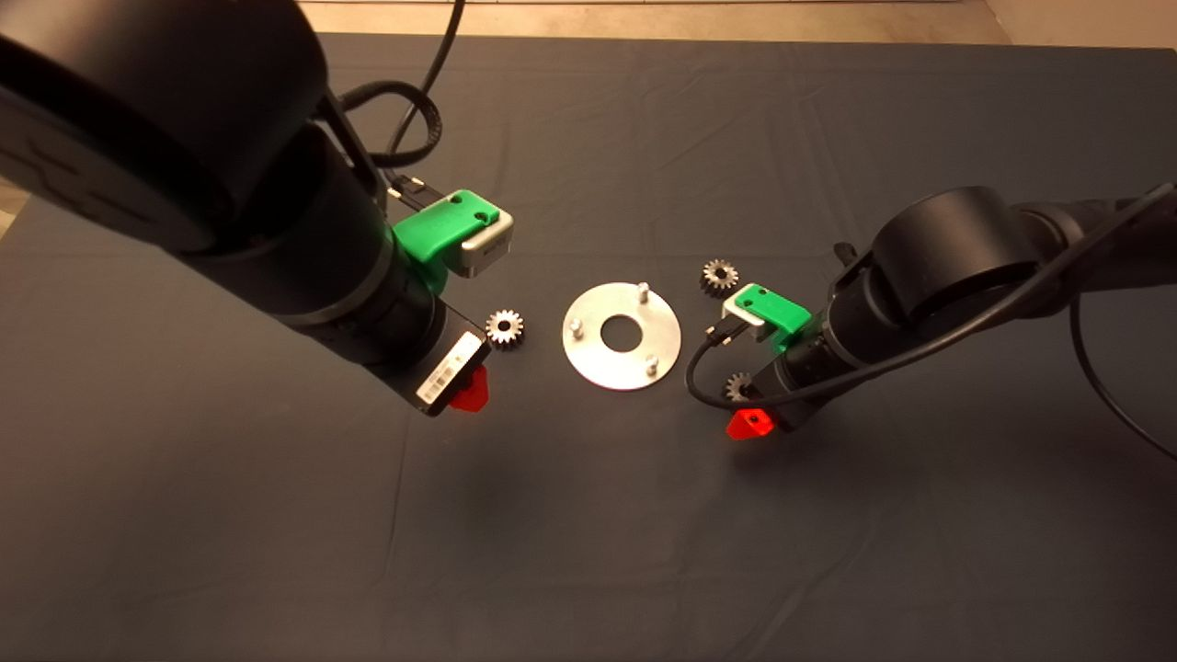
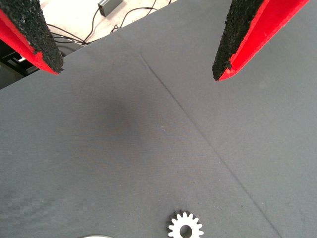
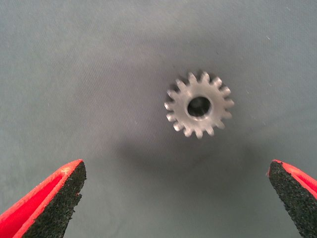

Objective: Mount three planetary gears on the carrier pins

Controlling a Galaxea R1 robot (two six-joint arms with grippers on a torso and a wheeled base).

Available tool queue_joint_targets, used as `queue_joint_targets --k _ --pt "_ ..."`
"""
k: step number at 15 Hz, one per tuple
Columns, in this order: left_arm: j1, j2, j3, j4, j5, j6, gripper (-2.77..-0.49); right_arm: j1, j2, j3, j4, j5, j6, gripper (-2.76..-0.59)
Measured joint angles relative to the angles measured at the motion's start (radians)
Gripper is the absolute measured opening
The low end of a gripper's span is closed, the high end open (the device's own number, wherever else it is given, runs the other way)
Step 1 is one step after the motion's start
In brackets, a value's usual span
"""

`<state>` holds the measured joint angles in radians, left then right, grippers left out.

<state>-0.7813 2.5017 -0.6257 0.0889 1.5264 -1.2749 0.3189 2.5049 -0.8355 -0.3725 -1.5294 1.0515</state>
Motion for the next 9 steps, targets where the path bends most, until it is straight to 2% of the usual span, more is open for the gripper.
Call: queue_joint_targets --k 3,9 --pt "0.0 0.0 0.0 0.0 0.0 0.0 -1.09 -0.018 0.006 -0.011 -0.013 -0.002 -0.004 -0.61" --pt "0.0 0.0 0.0 0.0 0.0 0.0 -1.09 -0.023 0.016 -0.038 -0.065 -0.001 -0.05 -0.61"
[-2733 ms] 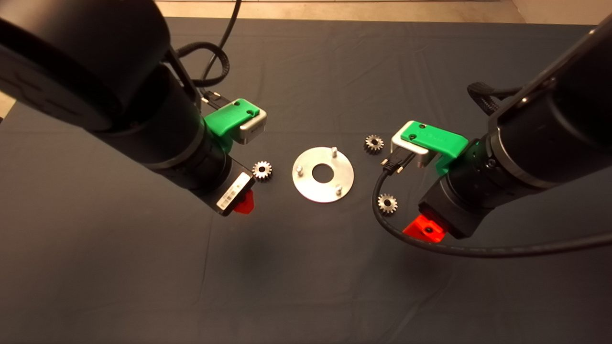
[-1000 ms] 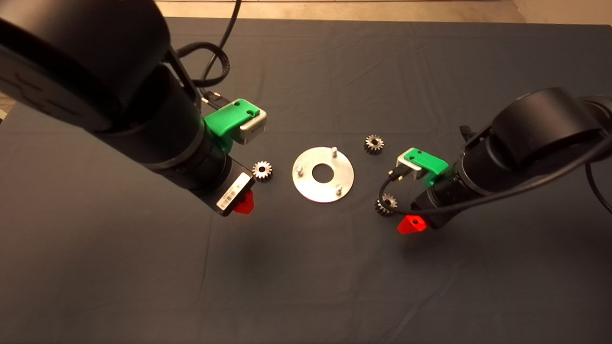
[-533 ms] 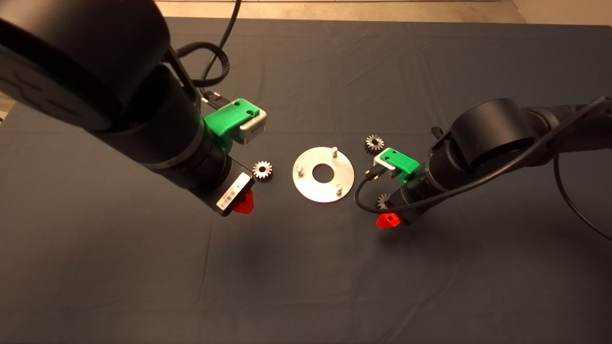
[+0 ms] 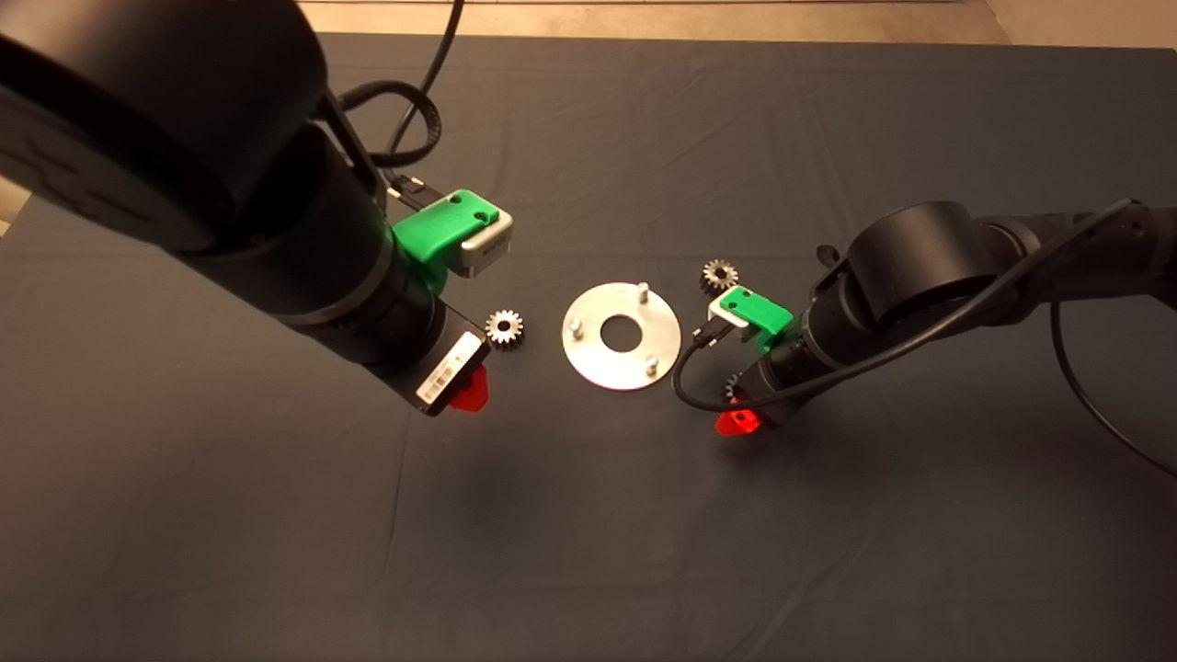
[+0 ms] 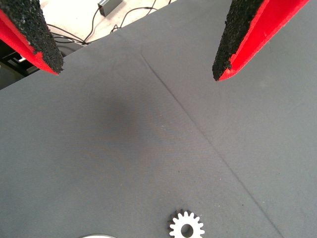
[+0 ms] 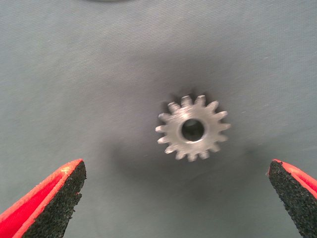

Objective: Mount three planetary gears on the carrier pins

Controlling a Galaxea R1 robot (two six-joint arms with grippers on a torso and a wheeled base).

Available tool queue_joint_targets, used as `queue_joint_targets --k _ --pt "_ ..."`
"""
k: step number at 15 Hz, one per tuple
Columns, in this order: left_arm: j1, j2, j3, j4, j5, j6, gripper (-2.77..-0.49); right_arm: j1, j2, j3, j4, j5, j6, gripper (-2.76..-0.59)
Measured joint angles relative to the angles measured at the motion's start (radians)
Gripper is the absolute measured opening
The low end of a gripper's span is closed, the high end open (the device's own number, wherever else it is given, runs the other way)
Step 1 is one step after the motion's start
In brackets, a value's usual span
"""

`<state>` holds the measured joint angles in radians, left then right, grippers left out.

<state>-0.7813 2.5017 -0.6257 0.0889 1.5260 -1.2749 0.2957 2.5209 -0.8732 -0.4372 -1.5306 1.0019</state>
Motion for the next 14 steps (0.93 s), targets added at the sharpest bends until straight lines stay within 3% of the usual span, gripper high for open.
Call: queue_joint_targets --k 5,14 --pt "0.0 0.0 0.0 0.0 0.0 0.0 -1.09 -0.019 -0.001 -0.023 -0.025 0.001 -0.032 -0.61" --pt "0.0 0.0 0.0 0.0 0.0 0.0 -1.09 -0.064 -0.006 -0.033 -0.065 0.0 -0.048 -0.67"
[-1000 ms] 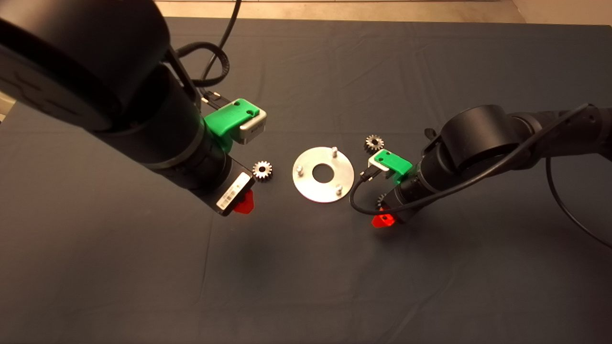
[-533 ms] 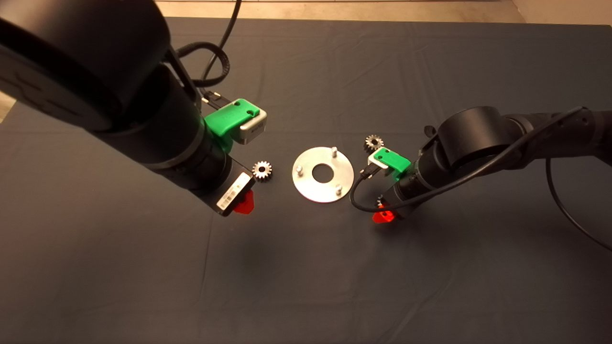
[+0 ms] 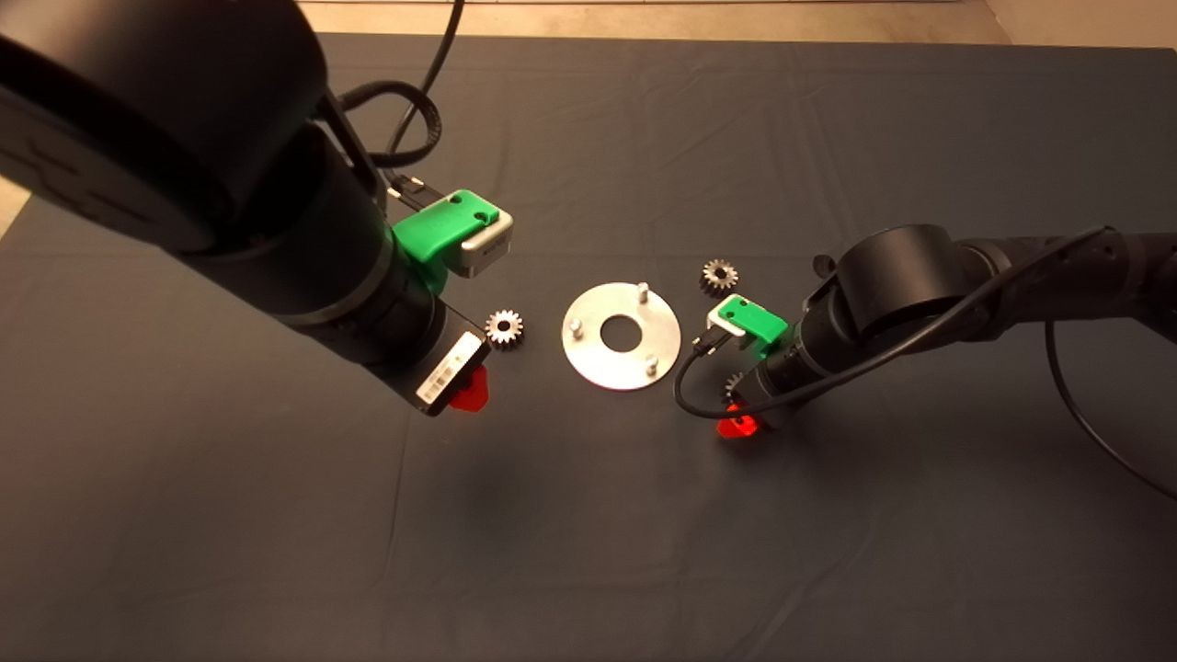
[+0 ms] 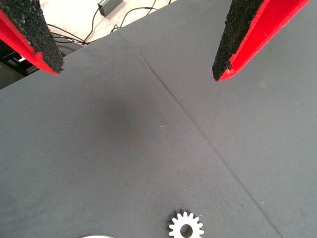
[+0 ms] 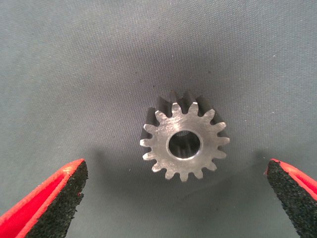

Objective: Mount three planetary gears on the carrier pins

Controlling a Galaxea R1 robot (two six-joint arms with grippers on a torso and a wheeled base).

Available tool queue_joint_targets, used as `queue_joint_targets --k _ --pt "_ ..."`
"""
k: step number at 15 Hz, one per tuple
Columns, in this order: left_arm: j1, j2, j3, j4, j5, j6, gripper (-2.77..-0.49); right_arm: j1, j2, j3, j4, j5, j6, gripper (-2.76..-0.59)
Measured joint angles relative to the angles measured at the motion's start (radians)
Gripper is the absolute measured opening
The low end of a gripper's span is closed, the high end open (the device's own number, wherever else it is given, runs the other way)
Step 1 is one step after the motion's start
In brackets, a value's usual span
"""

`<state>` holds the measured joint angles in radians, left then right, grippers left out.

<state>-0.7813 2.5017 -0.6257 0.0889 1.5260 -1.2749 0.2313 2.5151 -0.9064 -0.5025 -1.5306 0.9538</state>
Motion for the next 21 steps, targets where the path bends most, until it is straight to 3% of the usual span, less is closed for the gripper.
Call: queue_joint_targets --k 11,21 --pt "0.0 -0.001 0.0 0.0 0.0 0.0 -1.09 -0.028 0.0 -0.005 -0.029 0.0 -0.009 -1.27" --pt "0.0 -0.003 0.0 0.0 0.0 0.0 -1.09 -0.043 0.0 -0.006 -0.086 0.0 -0.018 -1.53"
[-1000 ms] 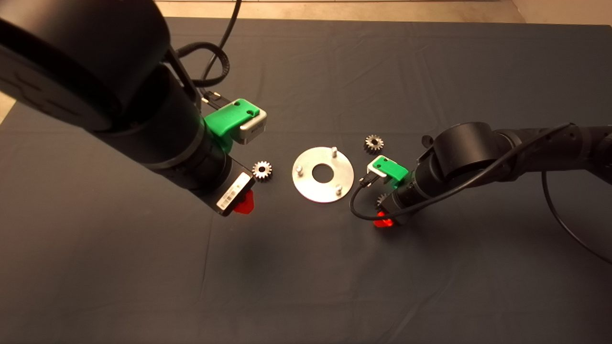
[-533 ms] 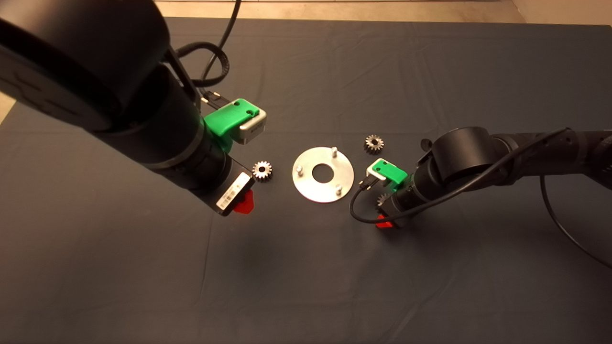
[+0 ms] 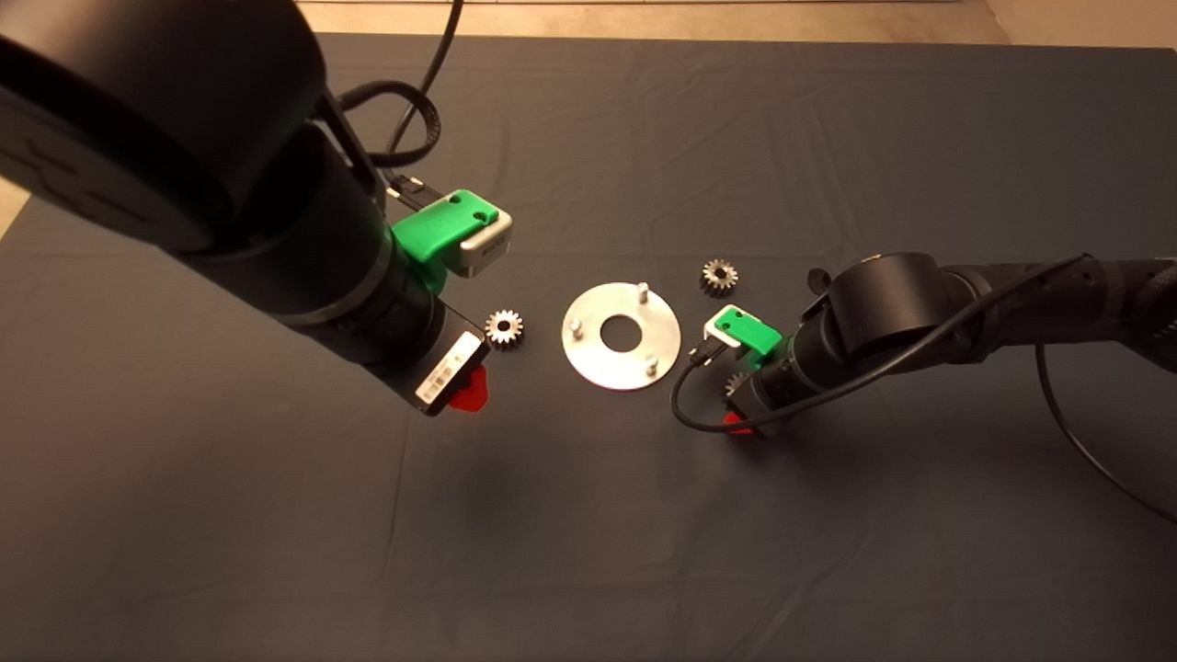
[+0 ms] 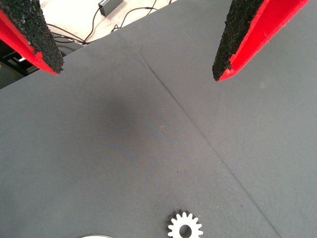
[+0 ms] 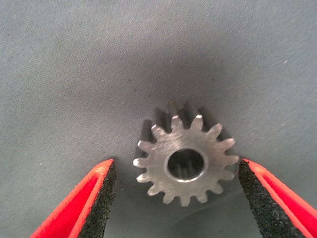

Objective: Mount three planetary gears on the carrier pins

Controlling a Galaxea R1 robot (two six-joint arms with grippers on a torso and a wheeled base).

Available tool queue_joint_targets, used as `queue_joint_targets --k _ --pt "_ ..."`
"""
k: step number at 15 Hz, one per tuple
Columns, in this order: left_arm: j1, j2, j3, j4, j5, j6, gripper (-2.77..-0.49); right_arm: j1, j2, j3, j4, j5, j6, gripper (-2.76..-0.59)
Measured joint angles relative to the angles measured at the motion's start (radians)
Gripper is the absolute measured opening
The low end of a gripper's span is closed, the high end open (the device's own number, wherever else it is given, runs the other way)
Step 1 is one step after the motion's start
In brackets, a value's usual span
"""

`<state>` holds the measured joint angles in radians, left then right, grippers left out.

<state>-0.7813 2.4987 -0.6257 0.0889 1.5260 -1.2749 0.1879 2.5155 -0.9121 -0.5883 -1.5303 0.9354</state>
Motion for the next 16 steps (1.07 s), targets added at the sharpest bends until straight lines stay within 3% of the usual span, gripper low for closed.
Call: queue_joint_targets --k 6,16 --pt "0.0 0.0 0.0 0.0 0.0 0.0 -1.09 0.0 0.0 0.0 -0.028 0.0 -0.015 -1.84" --pt "0.0 0.0 0.0 0.0 0.0 0.0 -1.09 -0.003 0.0 0.0 -0.036 0.004 -0.019 -2.24"
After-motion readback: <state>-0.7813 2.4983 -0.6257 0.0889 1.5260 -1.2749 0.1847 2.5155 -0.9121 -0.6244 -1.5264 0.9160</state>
